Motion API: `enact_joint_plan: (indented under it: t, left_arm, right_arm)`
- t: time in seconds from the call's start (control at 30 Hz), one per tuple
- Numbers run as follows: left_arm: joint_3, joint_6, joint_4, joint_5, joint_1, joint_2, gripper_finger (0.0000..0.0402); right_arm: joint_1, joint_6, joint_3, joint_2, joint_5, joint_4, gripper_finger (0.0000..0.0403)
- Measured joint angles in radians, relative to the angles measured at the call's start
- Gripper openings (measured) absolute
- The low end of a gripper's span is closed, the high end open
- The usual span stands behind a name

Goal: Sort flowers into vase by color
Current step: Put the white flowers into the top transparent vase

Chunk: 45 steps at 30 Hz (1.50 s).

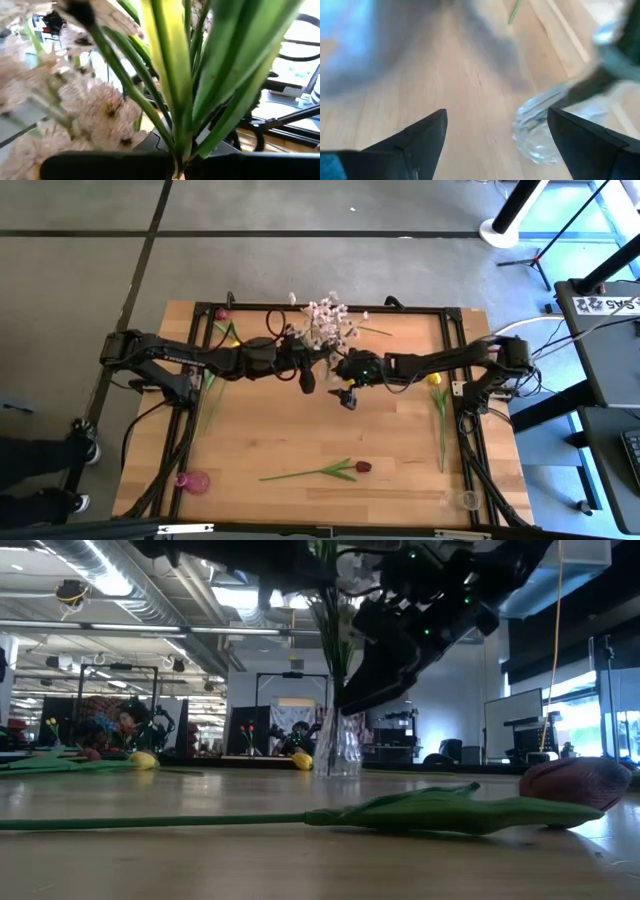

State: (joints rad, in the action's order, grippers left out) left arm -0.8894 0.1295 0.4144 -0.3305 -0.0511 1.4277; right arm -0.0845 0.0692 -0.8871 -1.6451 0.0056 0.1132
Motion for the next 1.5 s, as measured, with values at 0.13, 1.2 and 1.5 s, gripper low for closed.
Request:
enact_joint_plan:
  t: [0.13, 1.2, 1.5]
  left_arm:
    - [0.000, 0.007, -0.034, 0.000, -0.012, 0.000, 0.0009]
    - [0.001, -0.013, -0.060, 0.117, -0.105, 0.095, 0.0009]
    - [0.000, -0.091, -0.055, 0.094, -0.072, 0.135, 0.0017]
  right_arm:
    - [0.000, -0.006, 0.000, -0.011, 0.000, -0.007, 0.0343]
    - [-0.072, -0.149, -0.044, -0.128, 0.019, 0.077, 0.0343]
    - [-0.059, -0.118, -0.043, -0.127, 0.036, 0.081, 0.0343]
